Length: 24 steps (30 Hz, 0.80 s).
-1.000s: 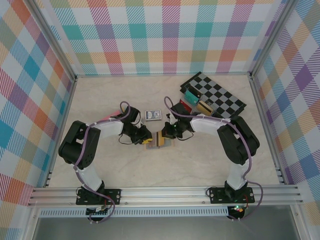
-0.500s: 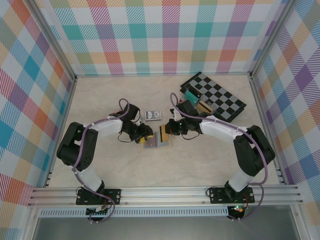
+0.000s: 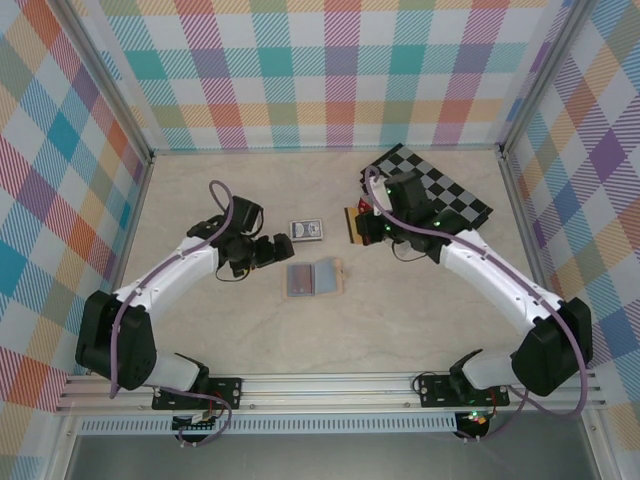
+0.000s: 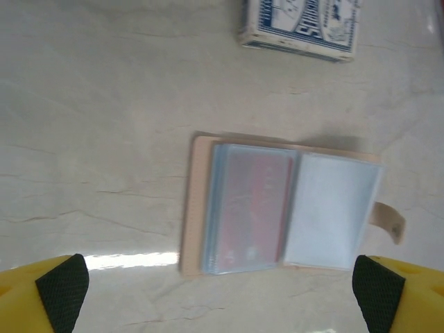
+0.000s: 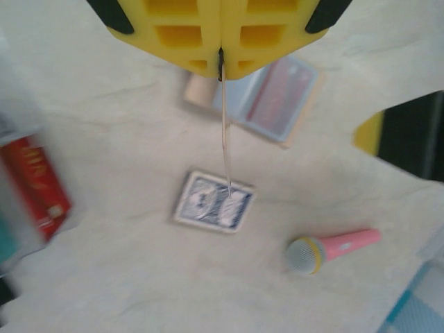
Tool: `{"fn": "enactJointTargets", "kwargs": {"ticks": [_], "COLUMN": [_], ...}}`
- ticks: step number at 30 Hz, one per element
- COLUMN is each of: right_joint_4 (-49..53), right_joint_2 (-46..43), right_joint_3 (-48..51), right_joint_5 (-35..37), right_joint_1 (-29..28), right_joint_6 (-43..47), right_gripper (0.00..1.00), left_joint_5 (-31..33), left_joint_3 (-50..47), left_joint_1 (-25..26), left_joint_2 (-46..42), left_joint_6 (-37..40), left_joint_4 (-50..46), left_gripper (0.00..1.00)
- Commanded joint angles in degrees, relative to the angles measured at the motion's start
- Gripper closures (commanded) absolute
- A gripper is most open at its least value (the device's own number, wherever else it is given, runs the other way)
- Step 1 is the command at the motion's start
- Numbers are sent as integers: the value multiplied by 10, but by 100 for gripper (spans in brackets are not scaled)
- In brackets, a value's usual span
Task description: Take the credit cards out of the card holder
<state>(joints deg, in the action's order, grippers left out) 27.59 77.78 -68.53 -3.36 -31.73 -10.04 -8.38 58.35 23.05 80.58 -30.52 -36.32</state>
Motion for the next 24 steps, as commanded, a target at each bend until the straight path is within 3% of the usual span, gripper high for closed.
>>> {"fn": "enactJointTargets", "kwargs": {"ticks": [1, 6, 10, 15, 20, 24], "right_joint_4": [72, 114, 134, 180, 231, 263], "right_joint_2": [-9, 1, 22, 68, 133, 179], "right_joint_3": [-25, -55, -72, -115, -171, -220], "right_joint_5": [64, 91, 152, 170, 167, 116], "right_joint_1": [25, 64, 69, 83, 111, 141], "right_joint_6": [110, 219, 308, 376, 416, 444], "right_gripper": [100, 100, 100, 100, 100, 100], "left_joint_5": [82, 116, 117, 114, 106, 99], "left_joint_3": [16, 21, 17, 3, -7, -16], "left_joint_1": [-9, -13, -15, -15, -16, -17], "left_joint_2": [-23, -35, -35, -40, -41, -44], "left_joint_6": [36, 45, 45, 42, 37, 33], "left_joint_4": [-60, -77, -80, -69, -58, -49], "left_gripper": [0, 0, 0, 0, 0, 0]}}
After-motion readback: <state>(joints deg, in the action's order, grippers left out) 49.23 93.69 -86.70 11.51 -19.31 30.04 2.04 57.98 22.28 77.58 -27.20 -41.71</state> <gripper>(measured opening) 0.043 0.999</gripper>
